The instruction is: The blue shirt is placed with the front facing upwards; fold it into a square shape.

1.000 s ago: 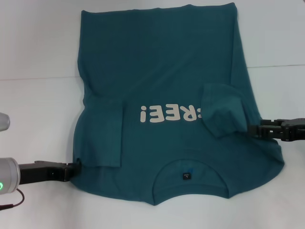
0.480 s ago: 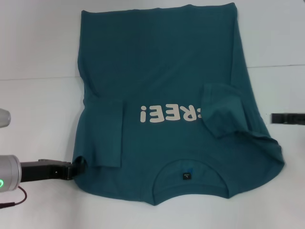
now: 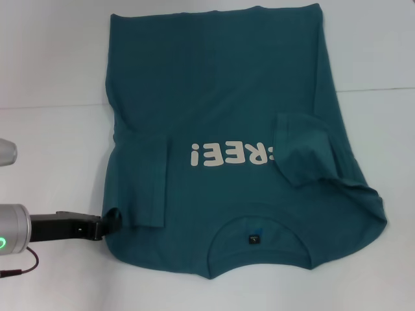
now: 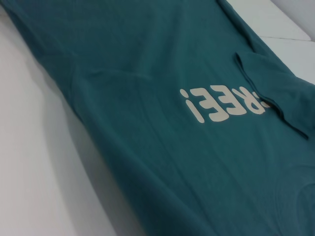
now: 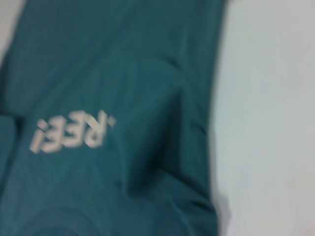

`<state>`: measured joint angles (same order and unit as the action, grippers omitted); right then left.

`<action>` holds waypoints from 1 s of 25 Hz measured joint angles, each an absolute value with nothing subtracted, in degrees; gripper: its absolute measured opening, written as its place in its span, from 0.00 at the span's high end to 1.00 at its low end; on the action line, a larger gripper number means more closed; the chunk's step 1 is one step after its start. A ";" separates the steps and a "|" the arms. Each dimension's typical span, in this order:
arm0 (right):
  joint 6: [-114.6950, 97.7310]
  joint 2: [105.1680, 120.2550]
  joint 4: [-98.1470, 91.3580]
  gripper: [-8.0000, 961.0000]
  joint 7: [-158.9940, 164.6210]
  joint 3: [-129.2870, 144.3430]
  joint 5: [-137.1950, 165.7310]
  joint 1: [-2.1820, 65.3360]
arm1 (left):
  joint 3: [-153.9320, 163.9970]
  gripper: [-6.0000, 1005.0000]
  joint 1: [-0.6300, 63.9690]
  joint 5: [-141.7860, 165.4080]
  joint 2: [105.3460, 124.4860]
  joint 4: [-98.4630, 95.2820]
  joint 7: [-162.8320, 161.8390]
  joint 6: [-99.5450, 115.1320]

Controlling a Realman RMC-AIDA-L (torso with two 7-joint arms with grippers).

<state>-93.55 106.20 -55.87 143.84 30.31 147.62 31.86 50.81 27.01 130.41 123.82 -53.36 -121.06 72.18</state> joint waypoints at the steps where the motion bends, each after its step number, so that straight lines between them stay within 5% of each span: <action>1: -93.53 106.28 -55.79 0.26 144.07 30.42 149.68 32.46 | 50.80 0.95 27.04 130.41 123.77 -53.36 -121.13 72.23; 25: -81.66 109.76 -44.67 0.26 143.83 35.21 152.74 37.39 | 50.79 0.95 27.14 130.43 123.66 -53.05 -120.80 72.25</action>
<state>-81.66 109.76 -44.67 143.83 35.21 152.74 37.39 50.79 27.14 130.43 123.66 -53.05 -120.80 72.25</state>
